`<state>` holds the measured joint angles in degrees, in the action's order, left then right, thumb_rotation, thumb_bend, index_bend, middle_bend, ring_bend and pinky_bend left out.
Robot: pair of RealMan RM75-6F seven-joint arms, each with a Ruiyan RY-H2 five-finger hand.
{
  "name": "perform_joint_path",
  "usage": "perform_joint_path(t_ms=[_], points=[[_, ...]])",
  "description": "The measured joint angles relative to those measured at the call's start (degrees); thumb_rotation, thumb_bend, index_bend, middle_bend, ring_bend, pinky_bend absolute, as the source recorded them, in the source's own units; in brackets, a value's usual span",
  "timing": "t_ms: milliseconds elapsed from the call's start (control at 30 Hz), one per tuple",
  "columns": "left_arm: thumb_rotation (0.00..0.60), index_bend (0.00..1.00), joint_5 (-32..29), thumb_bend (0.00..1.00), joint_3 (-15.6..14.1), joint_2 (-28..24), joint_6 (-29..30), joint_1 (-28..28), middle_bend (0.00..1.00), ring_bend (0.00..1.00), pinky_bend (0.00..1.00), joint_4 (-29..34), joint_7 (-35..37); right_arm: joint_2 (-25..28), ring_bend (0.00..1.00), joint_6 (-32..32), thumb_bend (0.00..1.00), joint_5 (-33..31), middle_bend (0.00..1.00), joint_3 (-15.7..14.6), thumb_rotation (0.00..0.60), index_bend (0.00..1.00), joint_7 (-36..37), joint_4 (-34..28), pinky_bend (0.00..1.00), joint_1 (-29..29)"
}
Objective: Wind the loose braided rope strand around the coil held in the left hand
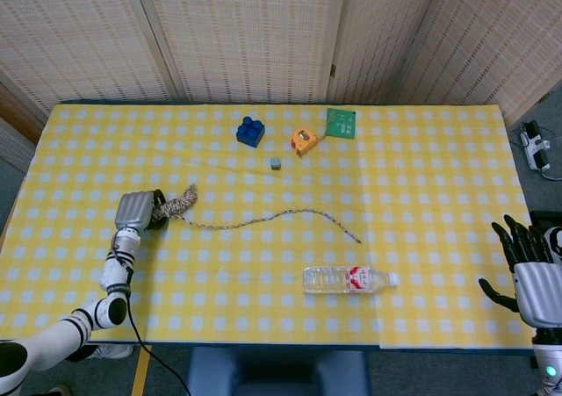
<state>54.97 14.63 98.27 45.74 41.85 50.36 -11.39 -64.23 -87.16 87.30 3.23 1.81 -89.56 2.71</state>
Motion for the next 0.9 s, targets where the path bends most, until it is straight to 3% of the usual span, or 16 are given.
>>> perform_joint_path(t_ms=[233,500,567,733,900], points=[[0.6,0.68,4.57,0.59,-0.97,-0.44,0.25,-0.84,0.67,0.64,0.73,-0.09,6.41,0.18,0.06,-0.11,0.26,0.93,0.0,-0.02,0.6,0.0,0.7,-0.01,0.0,0.27],[0.6,0.69,15.68,0.59,-3.46,-3.79,7.16,-2.57,0.67,0.65,0.73,5.16,14.86,0.24,0.06,2.98,0.26,1.54,0.0,-0.08,0.6,0.0,0.56,-0.56,0.0,2.27],[0.6,0.69,17.66,0.59,-3.95,-4.91,8.93,-2.93,0.67,0.65,0.73,7.42,16.07,-0.07,0.06,4.55,0.26,1.49,0.01,0.11,0.6,0.04,0.75,-0.77,0.0,3.36],[0.6,0.69,20.07,0.59,-4.69,-7.07,10.94,-3.35,0.67,0.65,0.73,12.29,16.57,-1.7,0.08,9.91,0.26,-0.77,0.06,1.51,0.6,0.26,0.28,-1.16,0.0,6.78],[0.6,0.69,20.26,0.59,-4.74,-8.42,11.29,-3.27,0.67,0.65,0.73,16.22,14.61,-4.02,0.08,15.53,0.26,-4.43,0.07,3.56,0.6,0.31,-4.19,-1.74,0.0,11.01]])
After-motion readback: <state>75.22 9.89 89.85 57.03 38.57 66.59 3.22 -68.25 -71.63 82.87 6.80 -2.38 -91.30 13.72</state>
